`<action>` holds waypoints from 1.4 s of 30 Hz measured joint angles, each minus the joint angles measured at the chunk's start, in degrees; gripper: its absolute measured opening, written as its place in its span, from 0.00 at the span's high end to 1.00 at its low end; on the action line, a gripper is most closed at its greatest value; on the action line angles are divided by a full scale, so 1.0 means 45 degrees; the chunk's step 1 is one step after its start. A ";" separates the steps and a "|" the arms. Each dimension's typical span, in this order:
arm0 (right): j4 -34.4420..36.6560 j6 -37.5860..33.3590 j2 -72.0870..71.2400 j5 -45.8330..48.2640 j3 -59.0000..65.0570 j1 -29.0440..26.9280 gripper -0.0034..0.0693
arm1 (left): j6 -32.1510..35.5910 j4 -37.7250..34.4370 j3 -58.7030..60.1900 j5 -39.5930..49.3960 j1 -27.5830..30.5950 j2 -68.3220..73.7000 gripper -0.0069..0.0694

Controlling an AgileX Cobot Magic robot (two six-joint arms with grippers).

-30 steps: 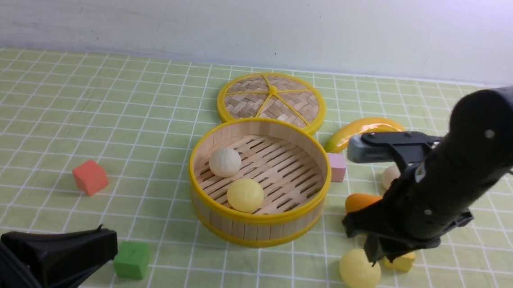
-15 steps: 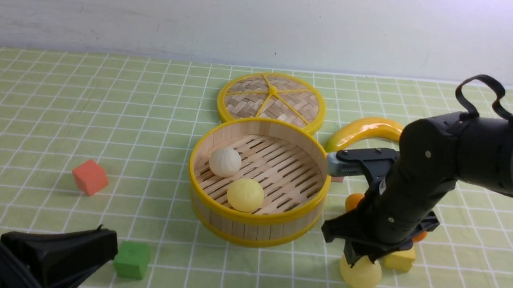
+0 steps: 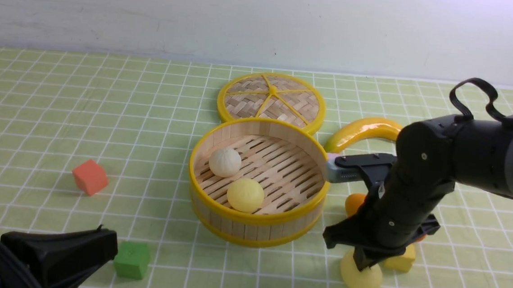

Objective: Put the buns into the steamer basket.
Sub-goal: Use the right arm to grab a steamed stuffed bun, then use the right arm to put the steamed stuffed bun into the steamer, then use the right arm to grab a steamed stuffed bun

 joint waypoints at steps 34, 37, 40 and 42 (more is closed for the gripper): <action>-0.0365 0.0477 0.2747 0.1249 -0.6634 0.0900 0.25 | 0.0000 0.0000 0.0000 0.0000 0.0000 0.0000 0.88; -0.1212 0.0466 0.1777 0.2083 -0.6658 0.0900 0.21 | 0.0000 0.0000 0.0000 0.0000 0.0000 0.0000 0.88; -0.2638 0.0726 0.0912 0.2776 -0.6739 0.0641 0.23 | 0.0000 0.0000 0.0000 0.0000 0.0000 0.0000 0.87; -0.3210 0.1104 0.0802 0.3064 -0.6780 0.0227 0.26 | 0.0000 0.0000 0.0000 0.0000 0.0000 0.0000 0.87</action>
